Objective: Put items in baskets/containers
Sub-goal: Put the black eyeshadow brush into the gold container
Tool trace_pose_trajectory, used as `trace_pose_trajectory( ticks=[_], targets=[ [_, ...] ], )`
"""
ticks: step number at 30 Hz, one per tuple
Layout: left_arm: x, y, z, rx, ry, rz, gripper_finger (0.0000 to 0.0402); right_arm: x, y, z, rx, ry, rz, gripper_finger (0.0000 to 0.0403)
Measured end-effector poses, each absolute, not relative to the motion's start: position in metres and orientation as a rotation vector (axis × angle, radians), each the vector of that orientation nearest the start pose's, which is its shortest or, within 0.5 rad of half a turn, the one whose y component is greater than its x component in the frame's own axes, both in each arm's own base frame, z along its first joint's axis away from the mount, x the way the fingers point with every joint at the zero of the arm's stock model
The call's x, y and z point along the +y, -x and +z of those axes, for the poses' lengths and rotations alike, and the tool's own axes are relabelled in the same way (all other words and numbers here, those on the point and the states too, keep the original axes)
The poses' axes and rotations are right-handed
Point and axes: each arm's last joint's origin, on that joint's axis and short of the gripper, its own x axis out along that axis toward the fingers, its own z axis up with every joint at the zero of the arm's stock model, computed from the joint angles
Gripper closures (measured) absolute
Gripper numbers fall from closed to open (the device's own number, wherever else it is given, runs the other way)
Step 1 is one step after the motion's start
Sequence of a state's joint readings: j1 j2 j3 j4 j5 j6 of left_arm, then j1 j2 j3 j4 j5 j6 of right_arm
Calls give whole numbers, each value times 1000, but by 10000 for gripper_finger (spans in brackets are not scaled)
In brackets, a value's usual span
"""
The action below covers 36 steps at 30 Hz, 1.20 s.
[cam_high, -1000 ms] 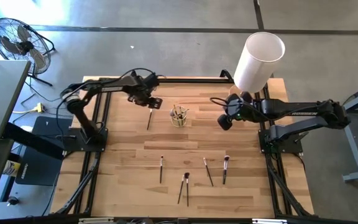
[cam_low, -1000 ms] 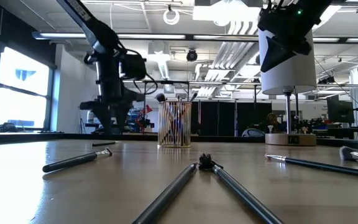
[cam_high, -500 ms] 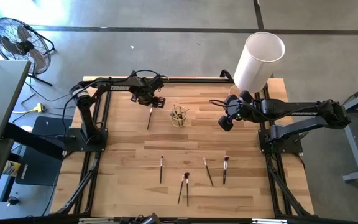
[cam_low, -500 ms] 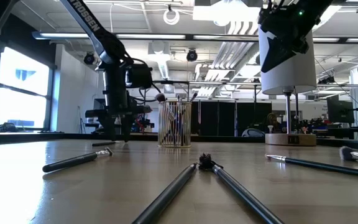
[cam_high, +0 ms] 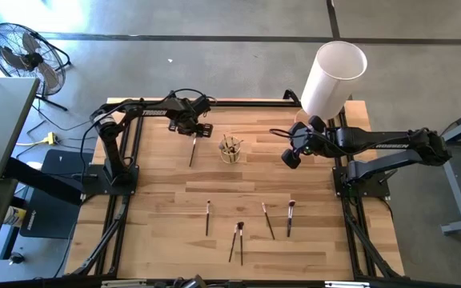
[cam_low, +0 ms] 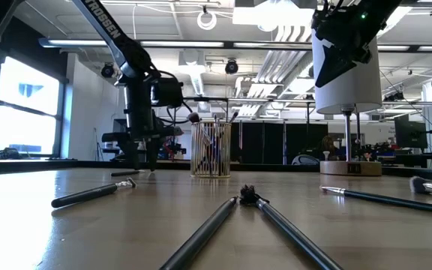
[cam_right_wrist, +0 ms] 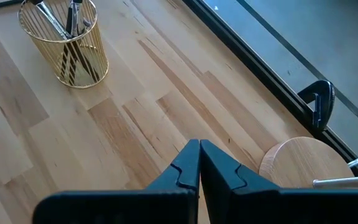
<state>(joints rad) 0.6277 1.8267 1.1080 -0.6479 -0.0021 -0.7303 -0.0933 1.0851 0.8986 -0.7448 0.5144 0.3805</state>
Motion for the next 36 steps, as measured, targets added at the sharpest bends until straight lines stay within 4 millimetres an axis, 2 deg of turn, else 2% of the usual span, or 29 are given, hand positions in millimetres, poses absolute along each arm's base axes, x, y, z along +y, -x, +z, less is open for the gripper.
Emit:
trace_pose_trajectory(
  ticks=[16,24,36],
  targets=[
    [188,-272,155,1165,1020,976,220,-34,-202,276,796,-138,-739,397],
    [193,-275,158,1117,959,1033,220,-34,-202,276,796,-138,-739,397],
    [193,-275,158,1115,959,1034,220,-34,-202,276,796,-138,-738,397]
  ],
)
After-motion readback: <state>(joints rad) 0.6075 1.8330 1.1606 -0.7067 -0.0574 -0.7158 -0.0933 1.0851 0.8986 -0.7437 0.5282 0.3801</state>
